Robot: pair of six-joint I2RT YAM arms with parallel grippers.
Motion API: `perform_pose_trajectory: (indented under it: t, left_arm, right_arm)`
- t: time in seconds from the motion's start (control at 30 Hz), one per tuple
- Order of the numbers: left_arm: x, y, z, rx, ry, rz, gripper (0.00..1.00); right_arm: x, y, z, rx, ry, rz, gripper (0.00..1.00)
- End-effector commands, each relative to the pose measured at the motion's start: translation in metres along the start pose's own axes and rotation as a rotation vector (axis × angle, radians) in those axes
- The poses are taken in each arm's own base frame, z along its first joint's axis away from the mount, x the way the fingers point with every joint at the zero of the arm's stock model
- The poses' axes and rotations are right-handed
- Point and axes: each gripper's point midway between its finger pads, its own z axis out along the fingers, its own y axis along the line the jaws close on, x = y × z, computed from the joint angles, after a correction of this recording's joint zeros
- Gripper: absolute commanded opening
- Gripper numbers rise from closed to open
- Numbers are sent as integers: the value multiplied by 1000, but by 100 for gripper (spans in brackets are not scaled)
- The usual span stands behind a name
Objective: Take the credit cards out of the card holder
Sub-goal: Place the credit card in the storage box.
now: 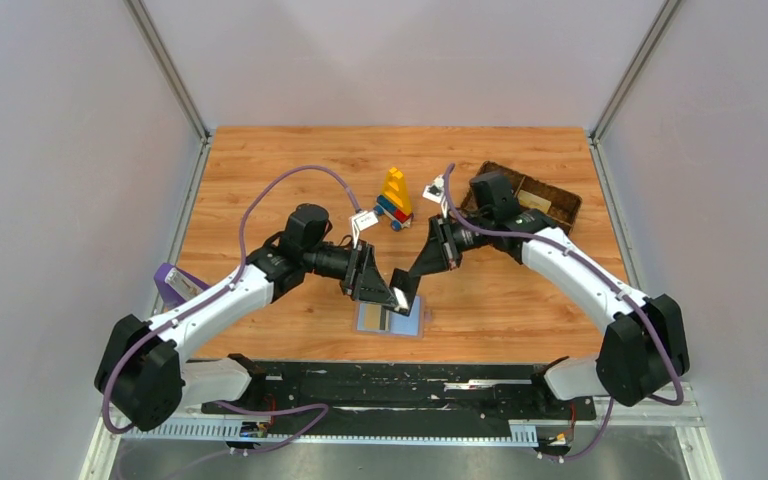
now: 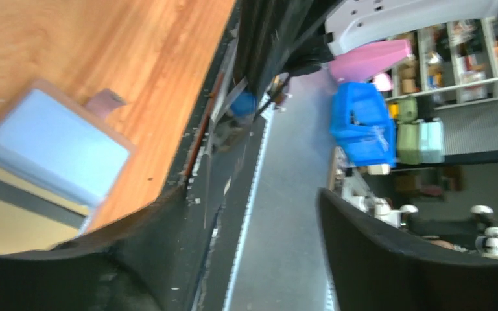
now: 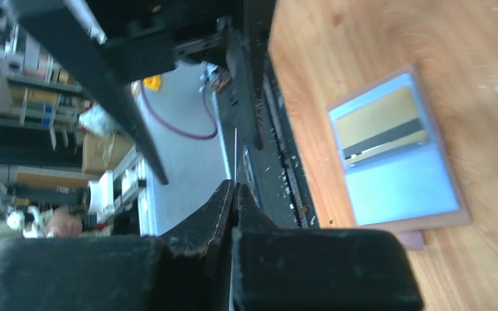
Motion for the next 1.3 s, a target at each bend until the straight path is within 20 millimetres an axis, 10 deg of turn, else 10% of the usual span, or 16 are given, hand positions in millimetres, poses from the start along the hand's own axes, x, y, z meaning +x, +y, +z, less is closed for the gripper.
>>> perform_pose_trajectory:
  t: [0.0,0.33,0.63,1.0,1.27]
  left_arm:
    - [-11,4,-8,-108,-34,45,94]
    - [-31,29,-30,-389,-68,91,100]
    - [-26,41,-57,-565,-71,111,100]
    - [-20,42,-62,-589,-64,124,100]
    - [-18,41,-60,-568,-57,119,100]
  right_arm:
    - [-39,-16,-26,139,-169,4,0]
    - [-70,-102,-150,698,-700,229,0]
    - [-33,-153,-263,1046,-1061,391,0]
    - [-20,-179,-316,1146,-1366,394,0]
    - [-16,-201,-314,1111,-1383,441,0]
